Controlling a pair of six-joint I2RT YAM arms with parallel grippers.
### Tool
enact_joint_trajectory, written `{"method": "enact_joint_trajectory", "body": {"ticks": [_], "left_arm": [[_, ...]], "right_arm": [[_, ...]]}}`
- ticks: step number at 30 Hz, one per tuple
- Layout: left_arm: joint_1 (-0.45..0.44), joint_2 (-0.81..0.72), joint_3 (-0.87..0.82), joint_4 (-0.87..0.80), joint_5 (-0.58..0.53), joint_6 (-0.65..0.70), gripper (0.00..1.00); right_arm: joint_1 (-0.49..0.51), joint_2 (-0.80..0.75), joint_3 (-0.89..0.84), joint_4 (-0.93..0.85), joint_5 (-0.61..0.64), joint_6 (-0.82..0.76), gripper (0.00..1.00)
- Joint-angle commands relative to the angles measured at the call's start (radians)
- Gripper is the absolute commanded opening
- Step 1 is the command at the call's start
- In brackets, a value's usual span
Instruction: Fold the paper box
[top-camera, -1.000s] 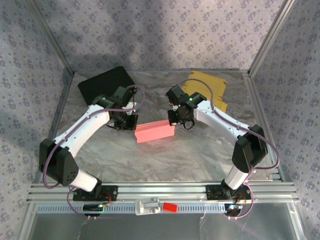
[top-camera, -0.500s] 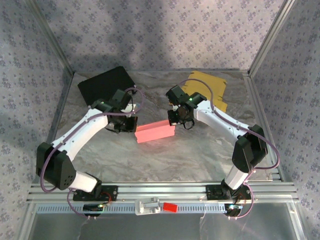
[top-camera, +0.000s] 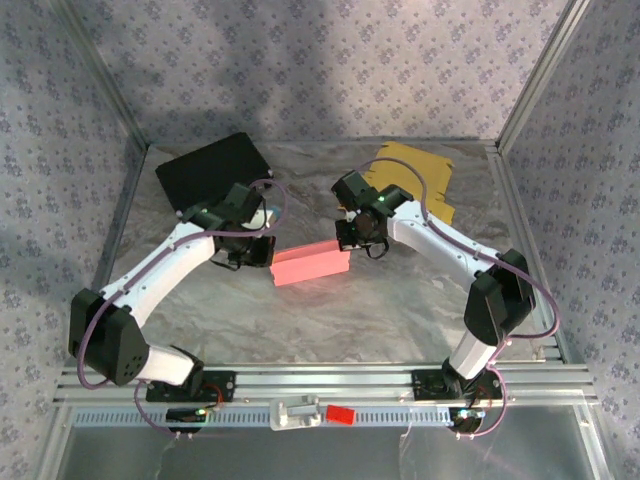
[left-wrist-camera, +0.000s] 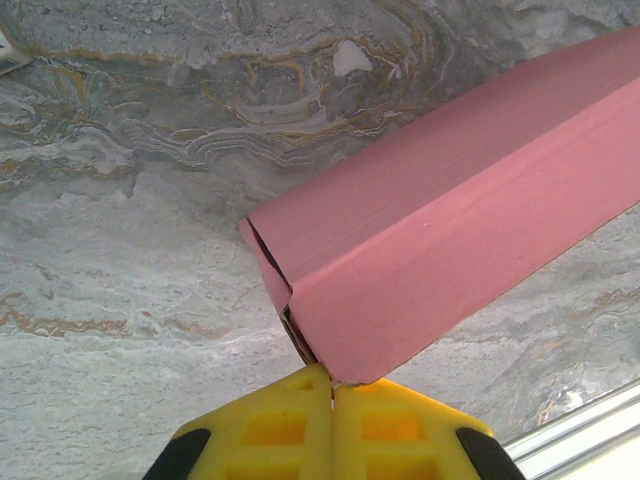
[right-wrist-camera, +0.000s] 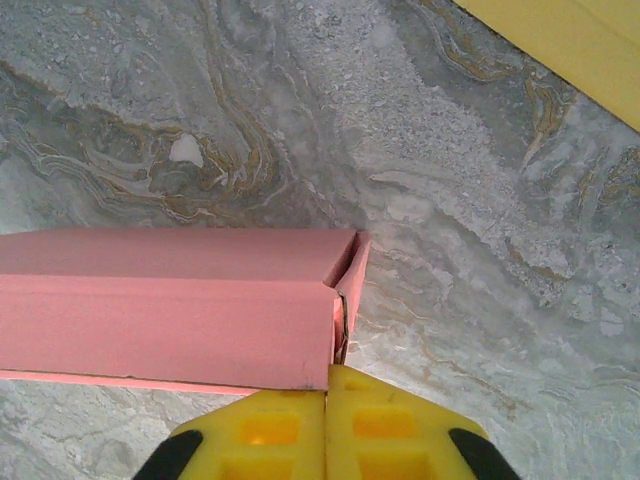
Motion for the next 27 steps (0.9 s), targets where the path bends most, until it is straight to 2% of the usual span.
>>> {"method": "enact_joint_trajectory", "body": {"ticks": [1,5,10,15,20,23,27], "left_arm": [[-0.018,0.014,-0.015,-0.03,-0.006,0.01,0.0],[-0.026,0.016,-0.014,-0.031,-0.013,0.006,0.0],[-0.032,0.019,-0.007,-0.033,-0.019,0.004,0.0],[-0.036,0.023,-0.004,-0.032,-0.018,0.003,0.0],[-0.04,0.025,-0.001,-0.032,-0.019,0.0,0.0],[-0.042,0.026,0.002,-0.033,-0.017,-0.001,0.0],[-0.043,0.028,0.007,-0.035,-0.018,-0.001,0.0]], "right_arm": [[0.002,-0.04,0.011,-0.019,-0.041,0.069,0.21],[-0.011,-0.102,-0.019,0.009,-0.097,0.168,0.4],[-0.031,-0.181,-0.075,0.079,-0.174,0.321,0.5],[-0.092,-0.266,-0.214,0.245,-0.247,0.629,0.62],[-0.145,-0.292,-0.333,0.404,-0.305,0.865,0.68],[-0.17,-0.285,-0.365,0.455,-0.325,0.929,0.69],[-0.179,-0.266,-0.388,0.468,-0.353,0.965,0.65]]}}
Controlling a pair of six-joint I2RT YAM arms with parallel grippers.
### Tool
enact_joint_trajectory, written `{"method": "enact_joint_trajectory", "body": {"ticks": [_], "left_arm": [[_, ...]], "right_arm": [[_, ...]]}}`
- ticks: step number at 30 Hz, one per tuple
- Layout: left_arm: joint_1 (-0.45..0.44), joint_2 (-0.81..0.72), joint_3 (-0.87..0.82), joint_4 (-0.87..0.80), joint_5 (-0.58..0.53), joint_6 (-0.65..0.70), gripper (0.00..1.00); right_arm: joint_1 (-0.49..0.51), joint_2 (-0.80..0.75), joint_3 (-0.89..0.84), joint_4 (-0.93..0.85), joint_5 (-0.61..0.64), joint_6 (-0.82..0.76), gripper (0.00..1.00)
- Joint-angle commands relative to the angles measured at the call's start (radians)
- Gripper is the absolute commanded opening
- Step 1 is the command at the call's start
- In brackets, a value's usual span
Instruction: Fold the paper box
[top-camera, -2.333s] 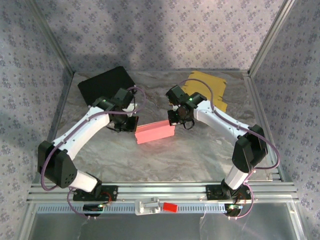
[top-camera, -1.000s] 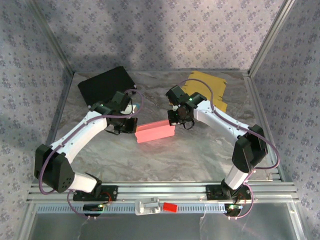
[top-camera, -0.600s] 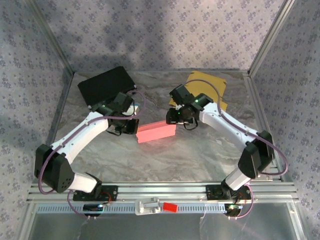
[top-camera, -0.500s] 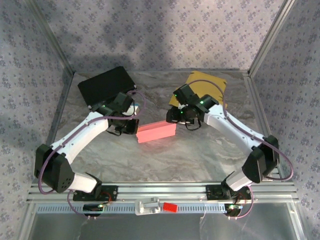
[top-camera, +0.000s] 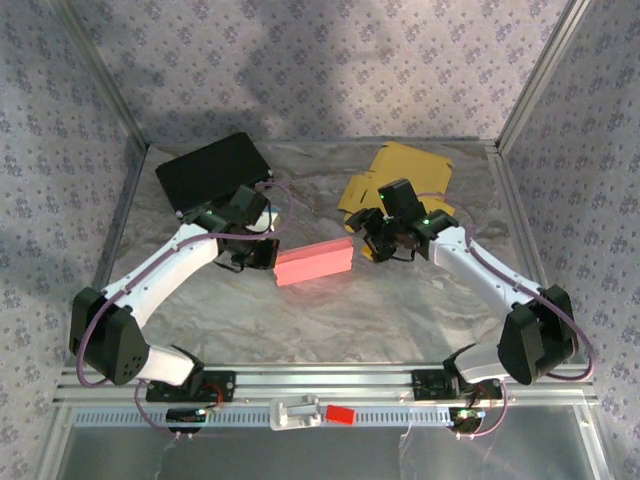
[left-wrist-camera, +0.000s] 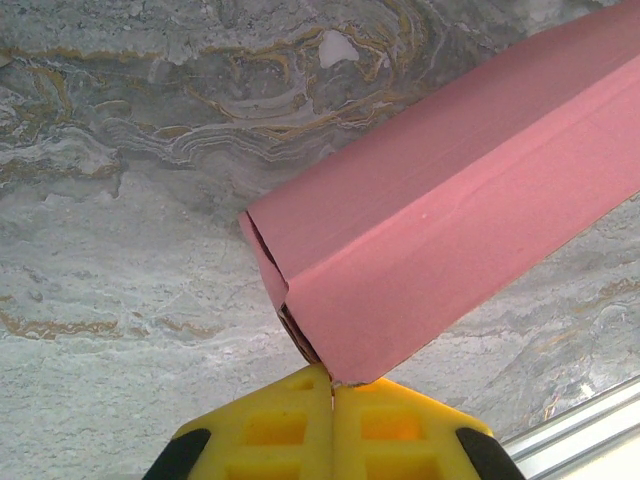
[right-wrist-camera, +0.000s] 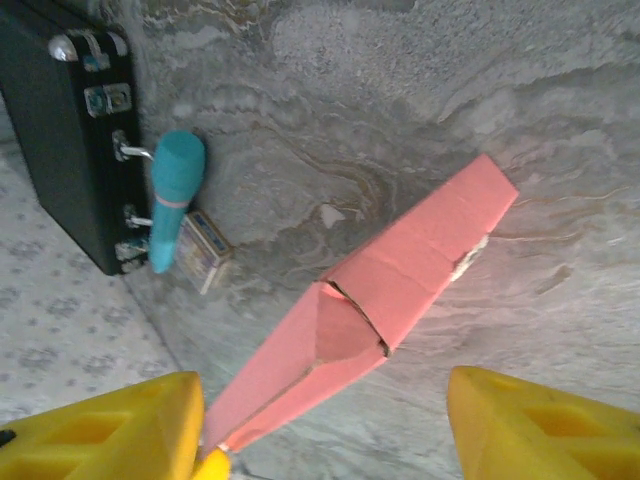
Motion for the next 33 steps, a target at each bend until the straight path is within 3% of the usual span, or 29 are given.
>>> {"method": "enact_joint_trajectory", "body": {"ticks": [1,17,24,29,33], "left_arm": [[-0.008,0.024,0.007,-0.036,-0.005,0.002,0.0],[-0.011,0.019,0.026,-0.044,-0.001,-0.008,0.0],[-0.002,-0.054,0.06,-0.063,0.043,-0.06,0.3],[0.072,-0.12,0.043,-0.013,0.122,-0.172,0.45],[0.139,-0.125,-0.014,0.074,0.195,-0.268,0.47]], "right_arm": [[-0.002,0.01,-0.021,0.043,-0.041,0.094,0.65],[0.0,0.043,-0.109,0.046,-0.066,0.076,0.47],[-0.001,0.045,-0.123,0.002,-0.066,0.057,0.44],[0.0,0.044,-0.127,-0.002,-0.068,0.054,0.42],[0.001,0.047,-0.126,-0.008,-0.066,0.052,0.42]]}}
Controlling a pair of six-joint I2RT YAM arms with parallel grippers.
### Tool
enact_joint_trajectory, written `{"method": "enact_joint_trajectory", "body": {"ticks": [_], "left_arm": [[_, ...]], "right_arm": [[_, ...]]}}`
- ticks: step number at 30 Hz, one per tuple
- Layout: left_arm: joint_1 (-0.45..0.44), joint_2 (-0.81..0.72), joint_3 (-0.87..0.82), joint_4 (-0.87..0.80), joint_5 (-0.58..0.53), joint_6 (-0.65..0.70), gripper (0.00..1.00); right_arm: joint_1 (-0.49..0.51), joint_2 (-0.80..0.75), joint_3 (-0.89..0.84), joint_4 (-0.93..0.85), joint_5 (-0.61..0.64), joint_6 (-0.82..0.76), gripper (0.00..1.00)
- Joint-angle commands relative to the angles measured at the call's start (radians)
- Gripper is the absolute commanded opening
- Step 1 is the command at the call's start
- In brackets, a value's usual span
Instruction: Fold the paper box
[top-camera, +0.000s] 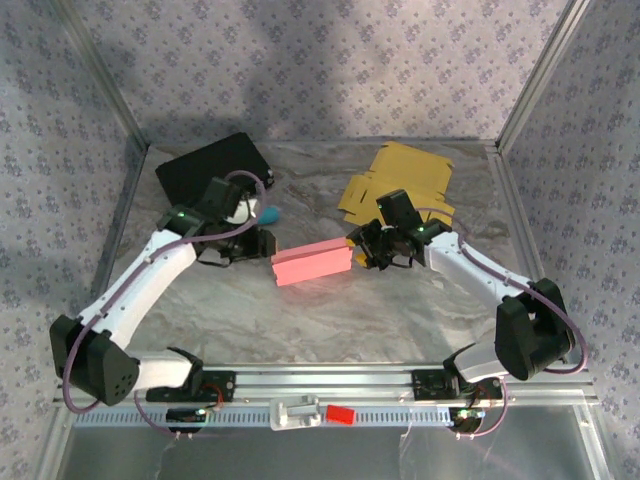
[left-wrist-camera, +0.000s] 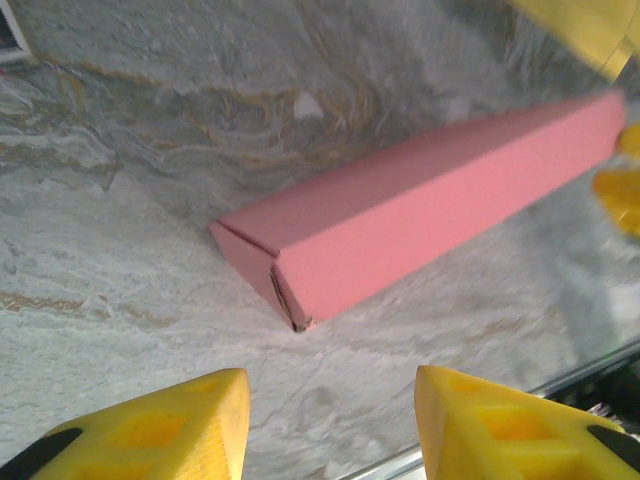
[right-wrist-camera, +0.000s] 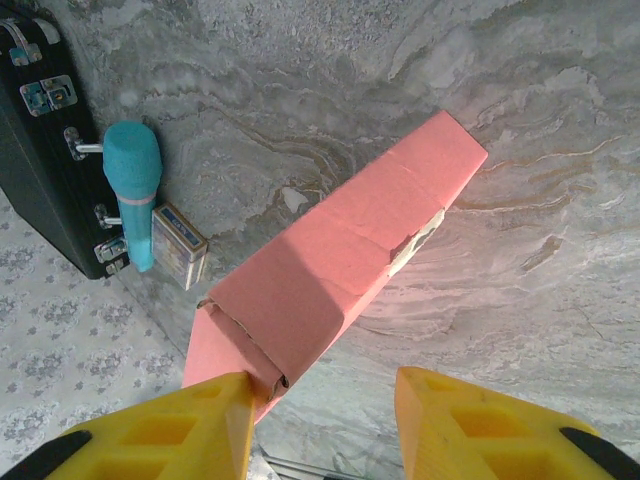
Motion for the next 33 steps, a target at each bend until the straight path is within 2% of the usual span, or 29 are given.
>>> {"method": "enact_joint_trajectory", "body": {"ticks": [1,10,15,30,33], "left_arm": [[0.036,0.006,-0.042,0.072,0.089,-0.109,0.46],[0.045,0.058,-0.122,0.178,0.136,-0.144,0.42],[0.044,0.049,-0.175,0.194,0.139,-0.15,0.3],[0.044,0.022,-0.301,0.205,0.108,-0.108,0.14],[0.044,0.015,-0.322,0.206,0.106,-0.102,0.1]], "right_arm": [[0.002,0.022,-0.023,-0.088,0.002,-0.017,0.42],[0.002,0.023,-0.02,-0.093,0.0,-0.019,0.41],[0.002,0.025,-0.021,-0.099,0.003,-0.02,0.41],[-0.003,0.028,-0.038,-0.146,0.02,-0.022,0.4],[-0.006,0.032,-0.043,-0.17,0.029,-0.021,0.37]]}}
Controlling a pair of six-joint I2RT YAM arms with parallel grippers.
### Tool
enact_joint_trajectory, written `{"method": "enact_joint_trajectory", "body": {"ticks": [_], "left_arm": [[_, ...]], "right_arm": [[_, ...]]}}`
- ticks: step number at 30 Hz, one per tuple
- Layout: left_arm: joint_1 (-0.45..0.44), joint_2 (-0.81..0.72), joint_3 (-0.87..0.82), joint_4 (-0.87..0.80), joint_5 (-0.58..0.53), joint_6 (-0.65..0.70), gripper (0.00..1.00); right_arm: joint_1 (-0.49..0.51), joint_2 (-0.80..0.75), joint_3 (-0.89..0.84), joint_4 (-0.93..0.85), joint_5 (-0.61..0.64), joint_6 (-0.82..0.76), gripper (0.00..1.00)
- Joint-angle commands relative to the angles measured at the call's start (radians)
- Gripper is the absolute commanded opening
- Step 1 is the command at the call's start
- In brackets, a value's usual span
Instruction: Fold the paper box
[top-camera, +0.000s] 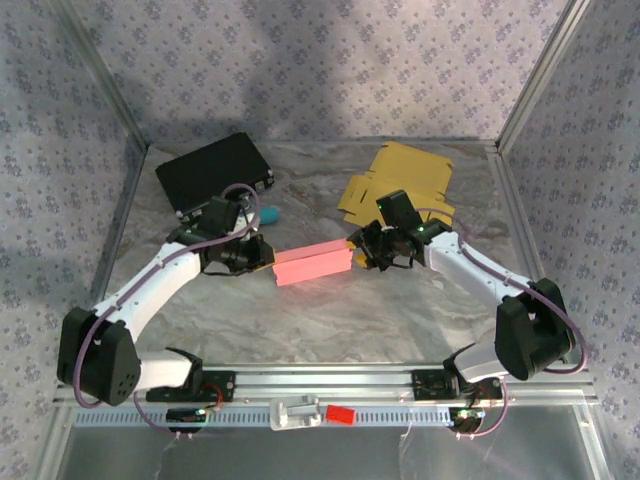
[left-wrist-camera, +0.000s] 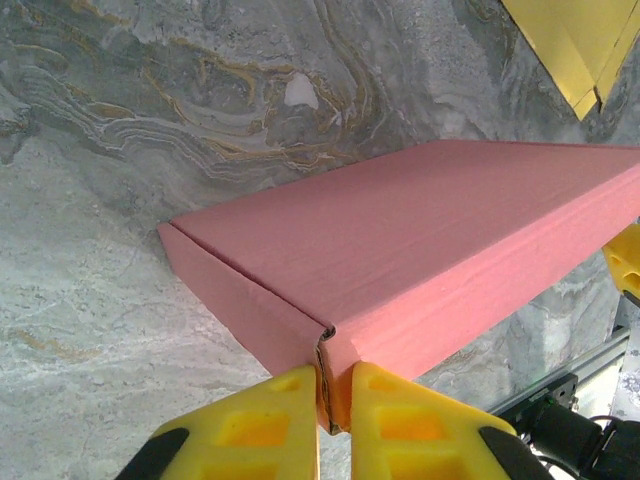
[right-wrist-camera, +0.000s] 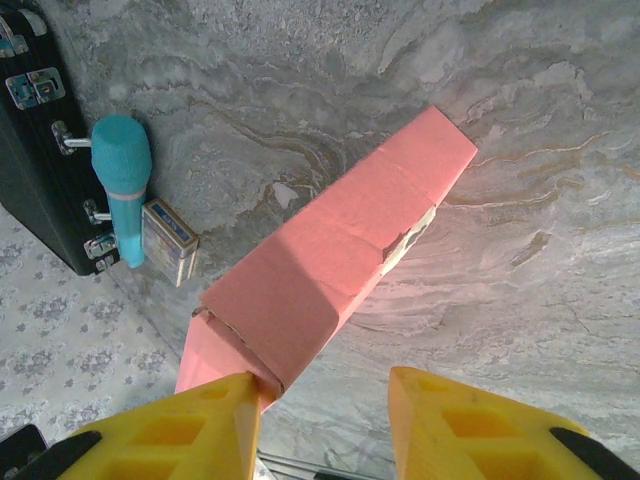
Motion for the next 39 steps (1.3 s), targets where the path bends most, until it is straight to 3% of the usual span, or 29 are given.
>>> {"method": "enact_joint_trajectory", "body": {"ticks": [1,10,18,20,23,31,39], "left_arm": [[0.003,0.013,-0.059,-0.083,-0.035,0.027,0.09],[0.001,0.005,-0.051,-0.088,-0.033,0.036,0.01],[-0.026,0.003,-0.02,-0.088,-0.05,0.056,0.01],[-0.054,-0.003,-0.009,-0.091,-0.078,0.068,0.01],[-0.11,-0.019,0.002,-0.106,-0.144,0.084,0.01],[-0.254,-0.16,-0.123,-0.027,-0.305,0.026,0.01],[-0.307,-0.205,-0.319,0.156,-0.272,-0.067,0.06]], "right_arm": [[-0.005,0.031,-0.048,-0.151,0.033,-0.003,0.36],[-0.005,0.029,-0.019,-0.16,0.028,-0.015,0.3],[-0.01,-0.037,0.115,-0.172,0.077,-0.081,0.53],[-0.016,-0.04,0.115,-0.124,0.064,-0.071,0.54],[-0.023,-0.029,0.134,-0.19,0.055,-0.091,0.54],[-0.054,-0.123,-0.03,-0.196,0.024,-0.114,0.51],[-0.092,-0.087,-0.121,-0.17,-0.032,-0.259,0.51]]}}
